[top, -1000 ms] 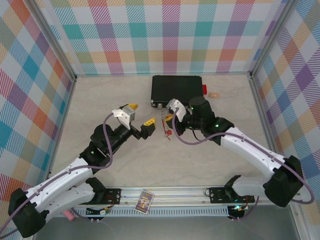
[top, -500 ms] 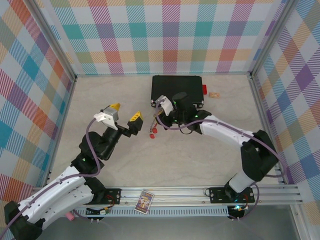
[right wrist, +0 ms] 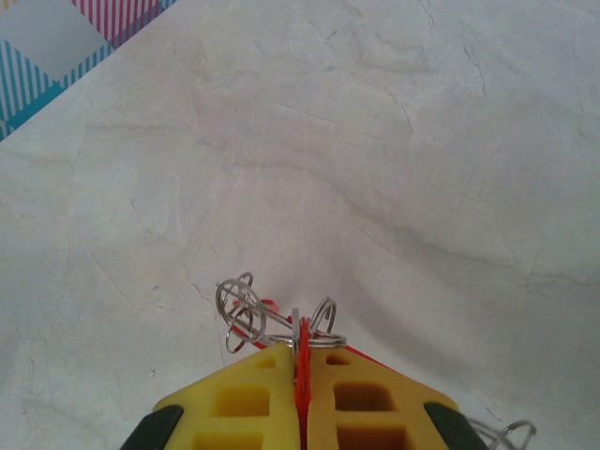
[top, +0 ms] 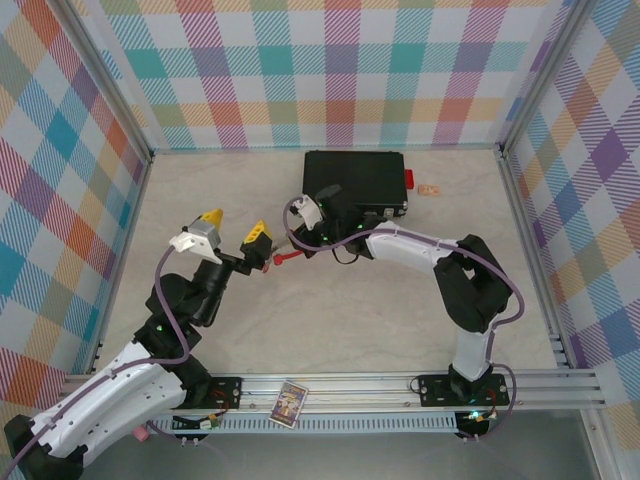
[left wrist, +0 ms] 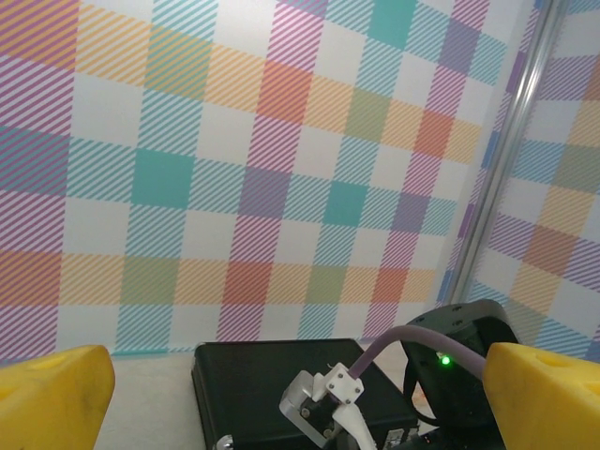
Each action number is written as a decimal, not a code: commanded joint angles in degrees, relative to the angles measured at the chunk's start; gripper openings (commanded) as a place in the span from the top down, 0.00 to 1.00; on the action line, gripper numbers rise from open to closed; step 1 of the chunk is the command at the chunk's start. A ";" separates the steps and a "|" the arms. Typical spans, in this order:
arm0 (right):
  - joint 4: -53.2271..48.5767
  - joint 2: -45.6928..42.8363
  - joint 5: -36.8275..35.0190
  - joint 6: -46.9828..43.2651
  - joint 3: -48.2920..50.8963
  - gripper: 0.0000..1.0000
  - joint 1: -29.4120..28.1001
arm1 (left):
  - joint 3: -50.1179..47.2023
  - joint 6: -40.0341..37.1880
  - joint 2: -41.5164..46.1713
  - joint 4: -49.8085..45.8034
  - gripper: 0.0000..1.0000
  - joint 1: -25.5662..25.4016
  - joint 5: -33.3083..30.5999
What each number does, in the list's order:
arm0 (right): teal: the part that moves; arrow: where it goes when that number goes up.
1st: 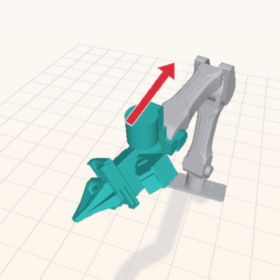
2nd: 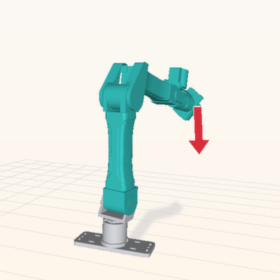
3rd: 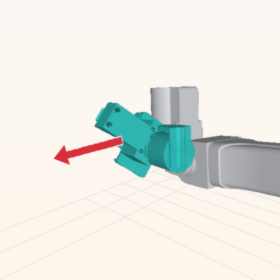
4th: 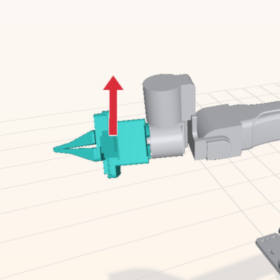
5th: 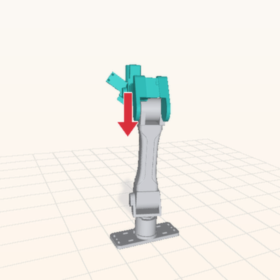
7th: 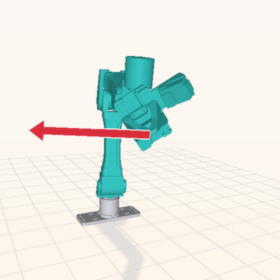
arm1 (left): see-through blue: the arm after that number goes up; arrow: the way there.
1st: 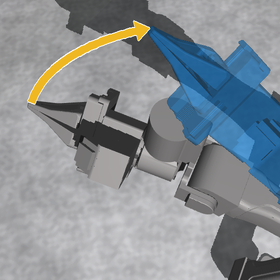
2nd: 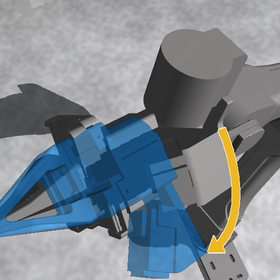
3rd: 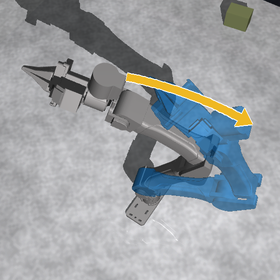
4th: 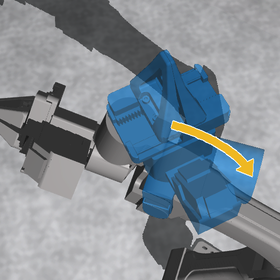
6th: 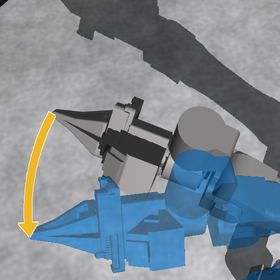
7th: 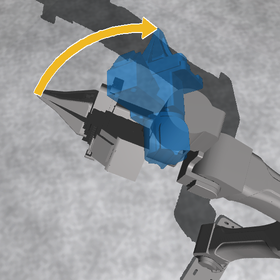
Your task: Put the keys on the keyring
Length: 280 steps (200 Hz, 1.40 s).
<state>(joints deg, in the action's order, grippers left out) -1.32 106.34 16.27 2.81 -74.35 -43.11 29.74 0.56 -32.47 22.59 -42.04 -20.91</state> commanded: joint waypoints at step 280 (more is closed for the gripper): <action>-6.42 -9.84 -4.18 -0.35 19.39 1.00 2.25 | -0.82 -1.11 -2.03 1.90 0.00 -0.19 -0.62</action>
<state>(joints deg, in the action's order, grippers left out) -4.69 99.50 12.99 2.57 -56.14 -41.25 29.02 0.36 -35.05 22.59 -42.04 -21.96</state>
